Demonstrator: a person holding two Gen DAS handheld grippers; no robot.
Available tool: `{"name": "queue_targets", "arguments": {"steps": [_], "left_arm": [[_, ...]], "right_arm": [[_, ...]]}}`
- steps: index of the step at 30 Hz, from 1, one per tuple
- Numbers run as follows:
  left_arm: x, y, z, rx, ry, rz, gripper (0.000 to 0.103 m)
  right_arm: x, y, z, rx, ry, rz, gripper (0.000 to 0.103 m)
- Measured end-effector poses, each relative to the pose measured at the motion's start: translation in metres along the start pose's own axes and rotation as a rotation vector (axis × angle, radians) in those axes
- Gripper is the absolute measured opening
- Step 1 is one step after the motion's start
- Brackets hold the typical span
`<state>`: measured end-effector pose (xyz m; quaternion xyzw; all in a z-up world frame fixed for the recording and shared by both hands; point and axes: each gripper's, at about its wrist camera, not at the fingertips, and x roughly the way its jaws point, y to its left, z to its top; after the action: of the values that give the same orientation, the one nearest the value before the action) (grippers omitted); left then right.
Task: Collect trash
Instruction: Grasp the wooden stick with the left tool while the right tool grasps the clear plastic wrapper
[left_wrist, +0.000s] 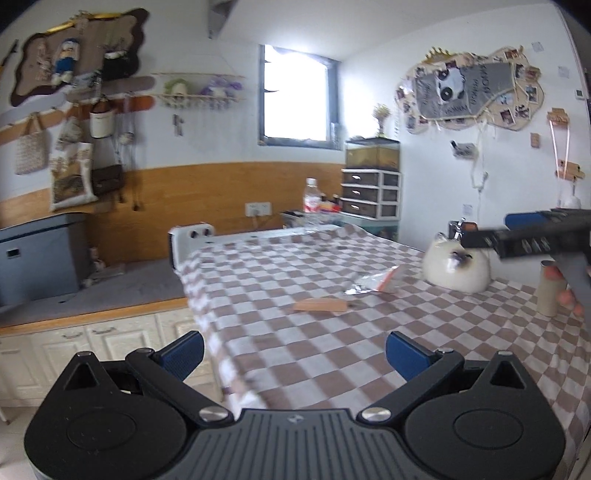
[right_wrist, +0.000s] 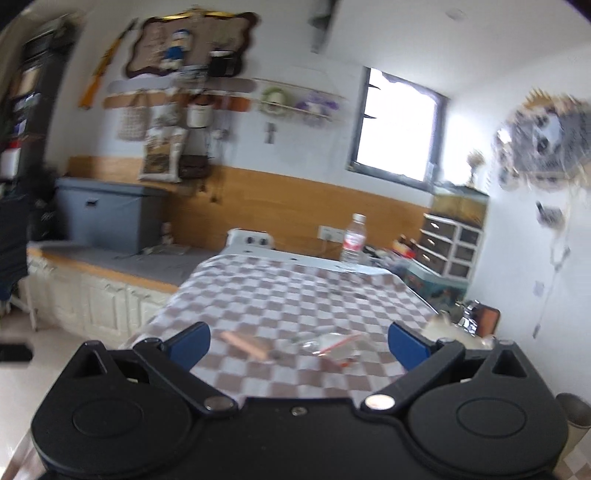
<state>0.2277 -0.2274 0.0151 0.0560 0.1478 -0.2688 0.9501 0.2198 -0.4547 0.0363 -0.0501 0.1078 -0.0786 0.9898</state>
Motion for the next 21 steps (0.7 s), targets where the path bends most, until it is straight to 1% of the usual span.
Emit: {"name": "queue_targets", "arguments": {"steps": [3,5,7,10,13,14,15,17,21], "left_arm": [[0.027,-0.014,0.009,0.021,0.014,-0.023,0.103],[0.047,-0.02,0.016,0.038,0.03,-0.039,0.103],[0.066,-0.024,0.021,0.055,0.041,-0.055,0.103],[0.096,-0.028,0.027,0.09,0.078,-0.104,0.103],[0.124,-0.032,0.029,0.148,0.093,-0.165,0.103],[0.133,-0.034,0.03,0.175,0.096,-0.177,0.103],[0.141,-0.036,0.029,0.202,0.099,-0.189,0.103],[0.157,-0.038,0.029,0.24,0.112,-0.222,0.103],[0.185,-0.043,0.029,0.297,0.142,-0.291,0.103]], "right_arm": [[0.03,-0.031,0.003,0.081,0.024,-0.018,0.103],[0.053,-0.049,0.004,0.135,0.056,-0.037,0.103],[0.077,-0.064,0.001,0.199,0.084,-0.03,0.103],[0.116,-0.088,-0.01,0.334,0.134,-0.011,0.103],[0.15,-0.102,-0.023,0.435,0.163,-0.002,0.103],[0.162,-0.107,-0.026,0.462,0.173,-0.003,0.099],[0.176,-0.111,-0.028,0.494,0.183,-0.005,0.092],[0.2,-0.117,-0.032,0.559,0.203,-0.003,0.084],[0.244,-0.12,-0.045,0.74,0.248,0.028,0.073]]}}
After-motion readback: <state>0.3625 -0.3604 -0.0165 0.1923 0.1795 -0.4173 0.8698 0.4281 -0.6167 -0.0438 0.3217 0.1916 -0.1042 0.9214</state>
